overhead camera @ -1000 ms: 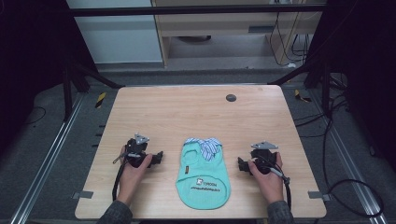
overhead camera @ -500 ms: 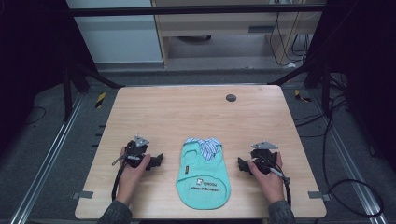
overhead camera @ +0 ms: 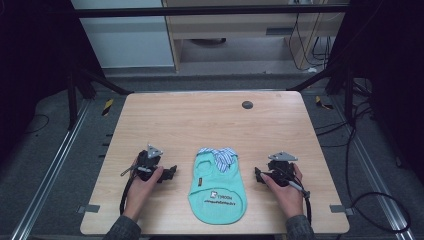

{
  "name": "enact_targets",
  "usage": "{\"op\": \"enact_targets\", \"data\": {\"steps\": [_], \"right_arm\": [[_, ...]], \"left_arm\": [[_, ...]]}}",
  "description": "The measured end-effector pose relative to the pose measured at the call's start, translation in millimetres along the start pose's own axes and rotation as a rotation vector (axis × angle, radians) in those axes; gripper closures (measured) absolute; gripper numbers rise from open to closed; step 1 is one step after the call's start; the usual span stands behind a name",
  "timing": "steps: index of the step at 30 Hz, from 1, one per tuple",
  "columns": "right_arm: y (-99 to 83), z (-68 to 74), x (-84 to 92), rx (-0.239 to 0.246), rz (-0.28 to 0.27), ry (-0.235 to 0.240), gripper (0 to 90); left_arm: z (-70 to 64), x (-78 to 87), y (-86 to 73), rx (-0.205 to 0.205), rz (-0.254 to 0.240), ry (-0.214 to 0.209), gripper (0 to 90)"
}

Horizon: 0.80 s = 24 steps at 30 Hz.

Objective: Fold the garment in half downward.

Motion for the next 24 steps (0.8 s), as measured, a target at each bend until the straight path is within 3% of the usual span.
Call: {"op": "enact_targets", "data": {"steps": [5, 6, 11, 12, 17, 21, 24], "right_arm": [[17.6, 13.7, 6.4, 0.059, -0.027, 0.053, 43.0], [22.1, 17.9, 6.2, 0.077, -0.021, 0.066, 43.8], [41.4, 28.1, 1.1, 0.135, -0.001, 0.101, 53.8], [54.3, 31.2, -2.3, 0.145, -0.002, 0.121, 61.0], [72.3, 39.8, -11.7, 0.169, 0.024, 0.185, 72.9], [78.7, 47.2, -19.9, 0.168, 0.054, 0.226, 77.4], [85.4, 52.2, -23.5, 0.196, 0.065, 0.239, 79.4]], "left_arm": [[-9.0, 5.8, 25.8, -0.071, -0.040, -0.042, 9.9], [-9.3, 5.3, 31.4, -0.073, -0.045, -0.050, 10.4], [-7.7, 1.3, 50.9, -0.101, -0.032, -0.071, 16.4], [-7.6, -0.5, 59.6, -0.111, -0.027, -0.094, 19.3], [-11.1, -13.3, 76.9, -0.084, -0.012, -0.140, 30.0], [-18.1, -20.8, 89.6, -0.110, -0.007, -0.137, 37.9], [-22.4, -26.8, 100.9, -0.101, -0.002, -0.145, 41.0]]}}
Point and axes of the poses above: each handheld gripper's, and its own axes: x roughly backward along the jaws, y roughly out of its top, z roughly to its left, the point moved 9 cm from there along -x, roughly forward along the jaws, and after that the axes turned 5 degrees about -x, right-handed, at the moved point
